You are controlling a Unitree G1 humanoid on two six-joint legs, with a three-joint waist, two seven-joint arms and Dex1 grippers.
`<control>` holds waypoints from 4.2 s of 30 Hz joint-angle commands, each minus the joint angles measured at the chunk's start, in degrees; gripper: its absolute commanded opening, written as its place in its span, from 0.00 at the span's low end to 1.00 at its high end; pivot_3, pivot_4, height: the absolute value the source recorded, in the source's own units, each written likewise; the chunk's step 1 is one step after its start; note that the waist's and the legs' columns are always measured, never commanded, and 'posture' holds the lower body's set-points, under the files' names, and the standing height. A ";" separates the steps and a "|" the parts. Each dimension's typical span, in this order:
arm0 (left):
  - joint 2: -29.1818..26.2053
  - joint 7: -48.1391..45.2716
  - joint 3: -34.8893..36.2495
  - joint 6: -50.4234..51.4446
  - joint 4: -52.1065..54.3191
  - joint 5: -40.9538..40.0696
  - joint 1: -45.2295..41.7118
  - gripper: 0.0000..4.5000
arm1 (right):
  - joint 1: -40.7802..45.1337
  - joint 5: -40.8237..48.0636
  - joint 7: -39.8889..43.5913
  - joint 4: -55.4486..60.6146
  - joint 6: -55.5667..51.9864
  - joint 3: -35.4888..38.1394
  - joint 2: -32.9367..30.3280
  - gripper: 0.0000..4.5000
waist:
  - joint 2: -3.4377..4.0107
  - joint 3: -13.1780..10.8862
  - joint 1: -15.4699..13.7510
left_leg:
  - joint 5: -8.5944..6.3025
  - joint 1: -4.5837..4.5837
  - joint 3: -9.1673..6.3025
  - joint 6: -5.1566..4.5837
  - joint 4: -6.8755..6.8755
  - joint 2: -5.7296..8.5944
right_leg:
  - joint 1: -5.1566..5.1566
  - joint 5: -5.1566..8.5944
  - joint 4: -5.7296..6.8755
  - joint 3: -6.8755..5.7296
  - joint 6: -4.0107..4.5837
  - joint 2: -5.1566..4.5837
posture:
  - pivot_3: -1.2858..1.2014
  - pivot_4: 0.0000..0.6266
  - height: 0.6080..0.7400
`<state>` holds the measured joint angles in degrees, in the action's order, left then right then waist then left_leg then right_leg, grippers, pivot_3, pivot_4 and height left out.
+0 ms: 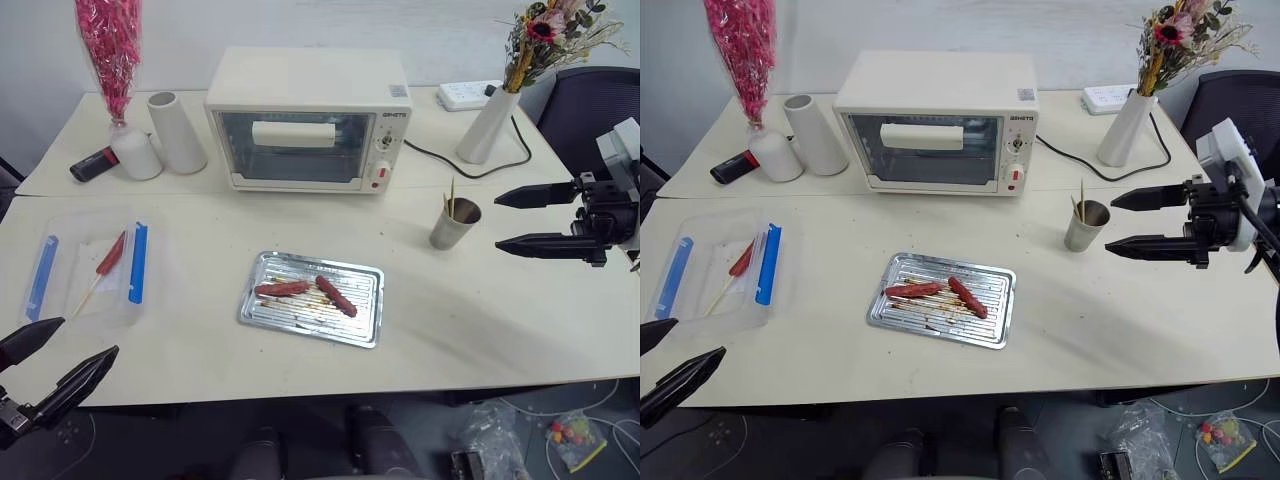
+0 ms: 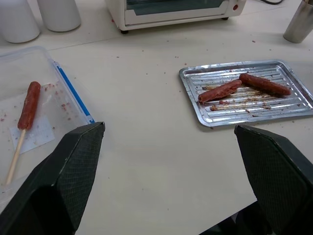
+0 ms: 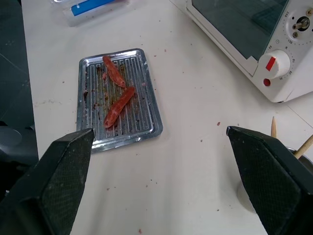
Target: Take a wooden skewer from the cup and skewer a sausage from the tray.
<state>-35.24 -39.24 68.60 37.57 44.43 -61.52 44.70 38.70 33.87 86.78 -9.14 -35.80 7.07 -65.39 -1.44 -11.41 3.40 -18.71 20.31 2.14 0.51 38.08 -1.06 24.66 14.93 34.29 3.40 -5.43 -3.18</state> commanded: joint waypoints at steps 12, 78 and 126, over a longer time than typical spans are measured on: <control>-4.64 3.22 -1.70 -1.19 0.02 -0.72 -2.77 1.00 | 0.72 -0.59 -1.02 1.98 1.71 1.02 1.95 1.00 | 0.00 0.00 -0.04 | 0.00 0.00 0.00 0.00 0.01 0.00 | 0.00 -0.02 0.01 0.00 -0.04 0.00 | 0.52 0.24 1.00; -17.26 16.65 -53.05 2.93 -2.46 -7.44 -59.85 1.00 | -2.48 -13.89 -59.27 7.10 -0.25 2.26 33.28 0.01 | -0.03 0.03 -0.25 | 0.02 0.18 -0.06 -0.02 0.04 0.15 | 0.07 -0.70 0.24 0.02 -1.24 -0.05 | 0.52 0.24 1.00; 13.24 12.33 -70.51 -11.24 -23.23 28.82 -71.14 1.00 | 28.86 28.60 -114.80 21.75 -53.84 55.94 80.68 0.01 | 0.03 0.15 -0.02 | 0.14 1.25 -0.16 -0.14 0.04 0.17 | 1.12 -0.81 0.61 -0.15 -1.38 -0.35 | 0.52 0.24 1.00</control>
<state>-22.38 -26.28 -1.36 27.78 20.93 -33.88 -26.21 64.63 58.45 -25.63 11.22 -91.37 62.32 8.83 -1.40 -11.26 3.38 -18.57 21.56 1.98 0.38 38.11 -0.89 25.78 14.12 34.90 3.25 -6.81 -3.50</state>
